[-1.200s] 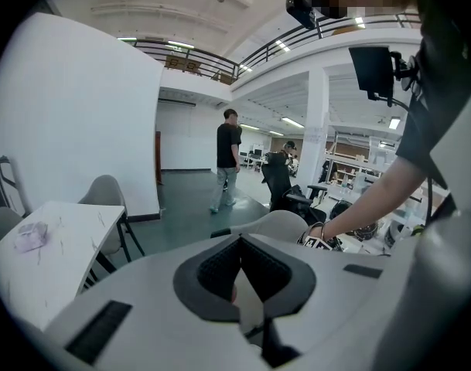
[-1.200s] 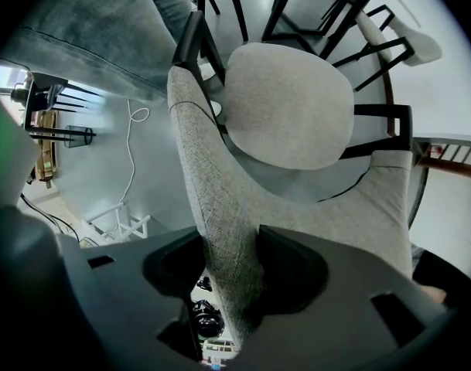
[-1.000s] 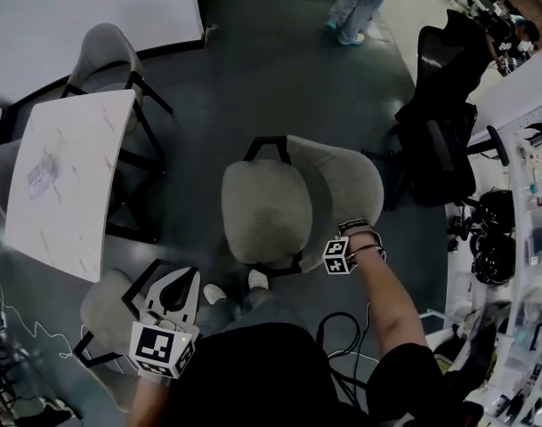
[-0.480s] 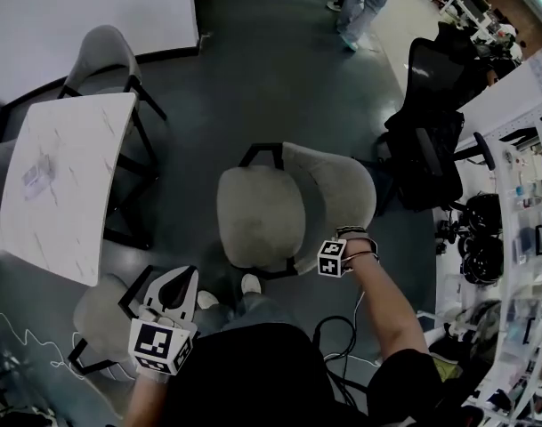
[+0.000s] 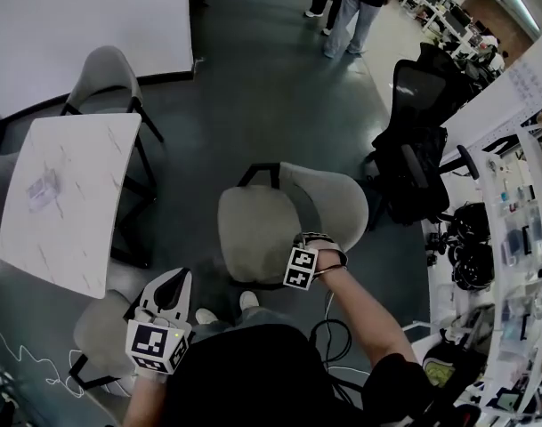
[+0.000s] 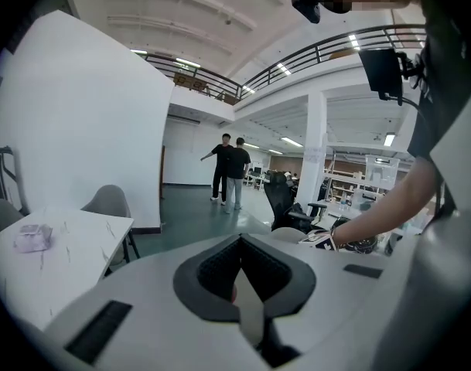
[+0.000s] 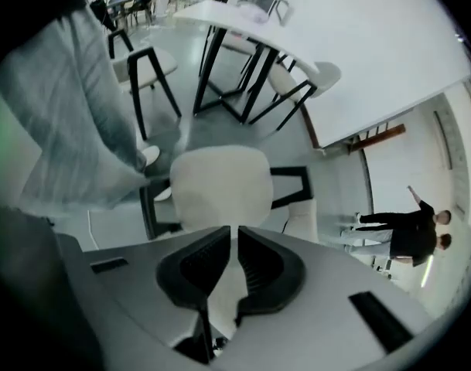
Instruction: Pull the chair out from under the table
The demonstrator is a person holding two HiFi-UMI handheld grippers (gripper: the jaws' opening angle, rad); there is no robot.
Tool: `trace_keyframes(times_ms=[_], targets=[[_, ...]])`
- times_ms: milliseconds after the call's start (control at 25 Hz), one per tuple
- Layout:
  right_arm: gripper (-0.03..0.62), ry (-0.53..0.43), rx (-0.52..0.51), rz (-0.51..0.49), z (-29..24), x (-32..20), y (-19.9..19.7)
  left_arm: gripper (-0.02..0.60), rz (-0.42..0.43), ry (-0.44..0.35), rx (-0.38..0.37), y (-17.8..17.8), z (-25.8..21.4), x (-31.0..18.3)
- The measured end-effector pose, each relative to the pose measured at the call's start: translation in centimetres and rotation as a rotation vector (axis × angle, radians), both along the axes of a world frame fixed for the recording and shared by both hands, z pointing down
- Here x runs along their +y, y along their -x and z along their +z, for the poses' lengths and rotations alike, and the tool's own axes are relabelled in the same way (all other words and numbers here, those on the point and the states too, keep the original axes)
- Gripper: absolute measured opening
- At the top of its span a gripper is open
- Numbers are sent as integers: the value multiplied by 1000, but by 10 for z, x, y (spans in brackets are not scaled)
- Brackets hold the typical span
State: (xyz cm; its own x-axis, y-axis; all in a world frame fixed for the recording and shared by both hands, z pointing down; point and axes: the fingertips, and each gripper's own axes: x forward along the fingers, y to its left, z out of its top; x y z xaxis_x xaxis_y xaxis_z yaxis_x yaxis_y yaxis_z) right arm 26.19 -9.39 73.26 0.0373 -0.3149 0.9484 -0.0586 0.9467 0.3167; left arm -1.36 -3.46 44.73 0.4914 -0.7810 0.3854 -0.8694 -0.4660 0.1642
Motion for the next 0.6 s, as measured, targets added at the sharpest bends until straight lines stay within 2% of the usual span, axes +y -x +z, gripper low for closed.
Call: trace_keyframes(times_ms=[240, 440, 600], targets=[[35, -67, -383, 52, -98, -5, 133, 6, -81, -42, 9, 38, -19, 5], [35, -51, -756, 76, -196, 8, 237, 6, -171, -81, 18, 74, -38, 14], [34, -39, -1016, 77, -272, 25, 298, 6, -220, -115, 20, 95, -56, 21]])
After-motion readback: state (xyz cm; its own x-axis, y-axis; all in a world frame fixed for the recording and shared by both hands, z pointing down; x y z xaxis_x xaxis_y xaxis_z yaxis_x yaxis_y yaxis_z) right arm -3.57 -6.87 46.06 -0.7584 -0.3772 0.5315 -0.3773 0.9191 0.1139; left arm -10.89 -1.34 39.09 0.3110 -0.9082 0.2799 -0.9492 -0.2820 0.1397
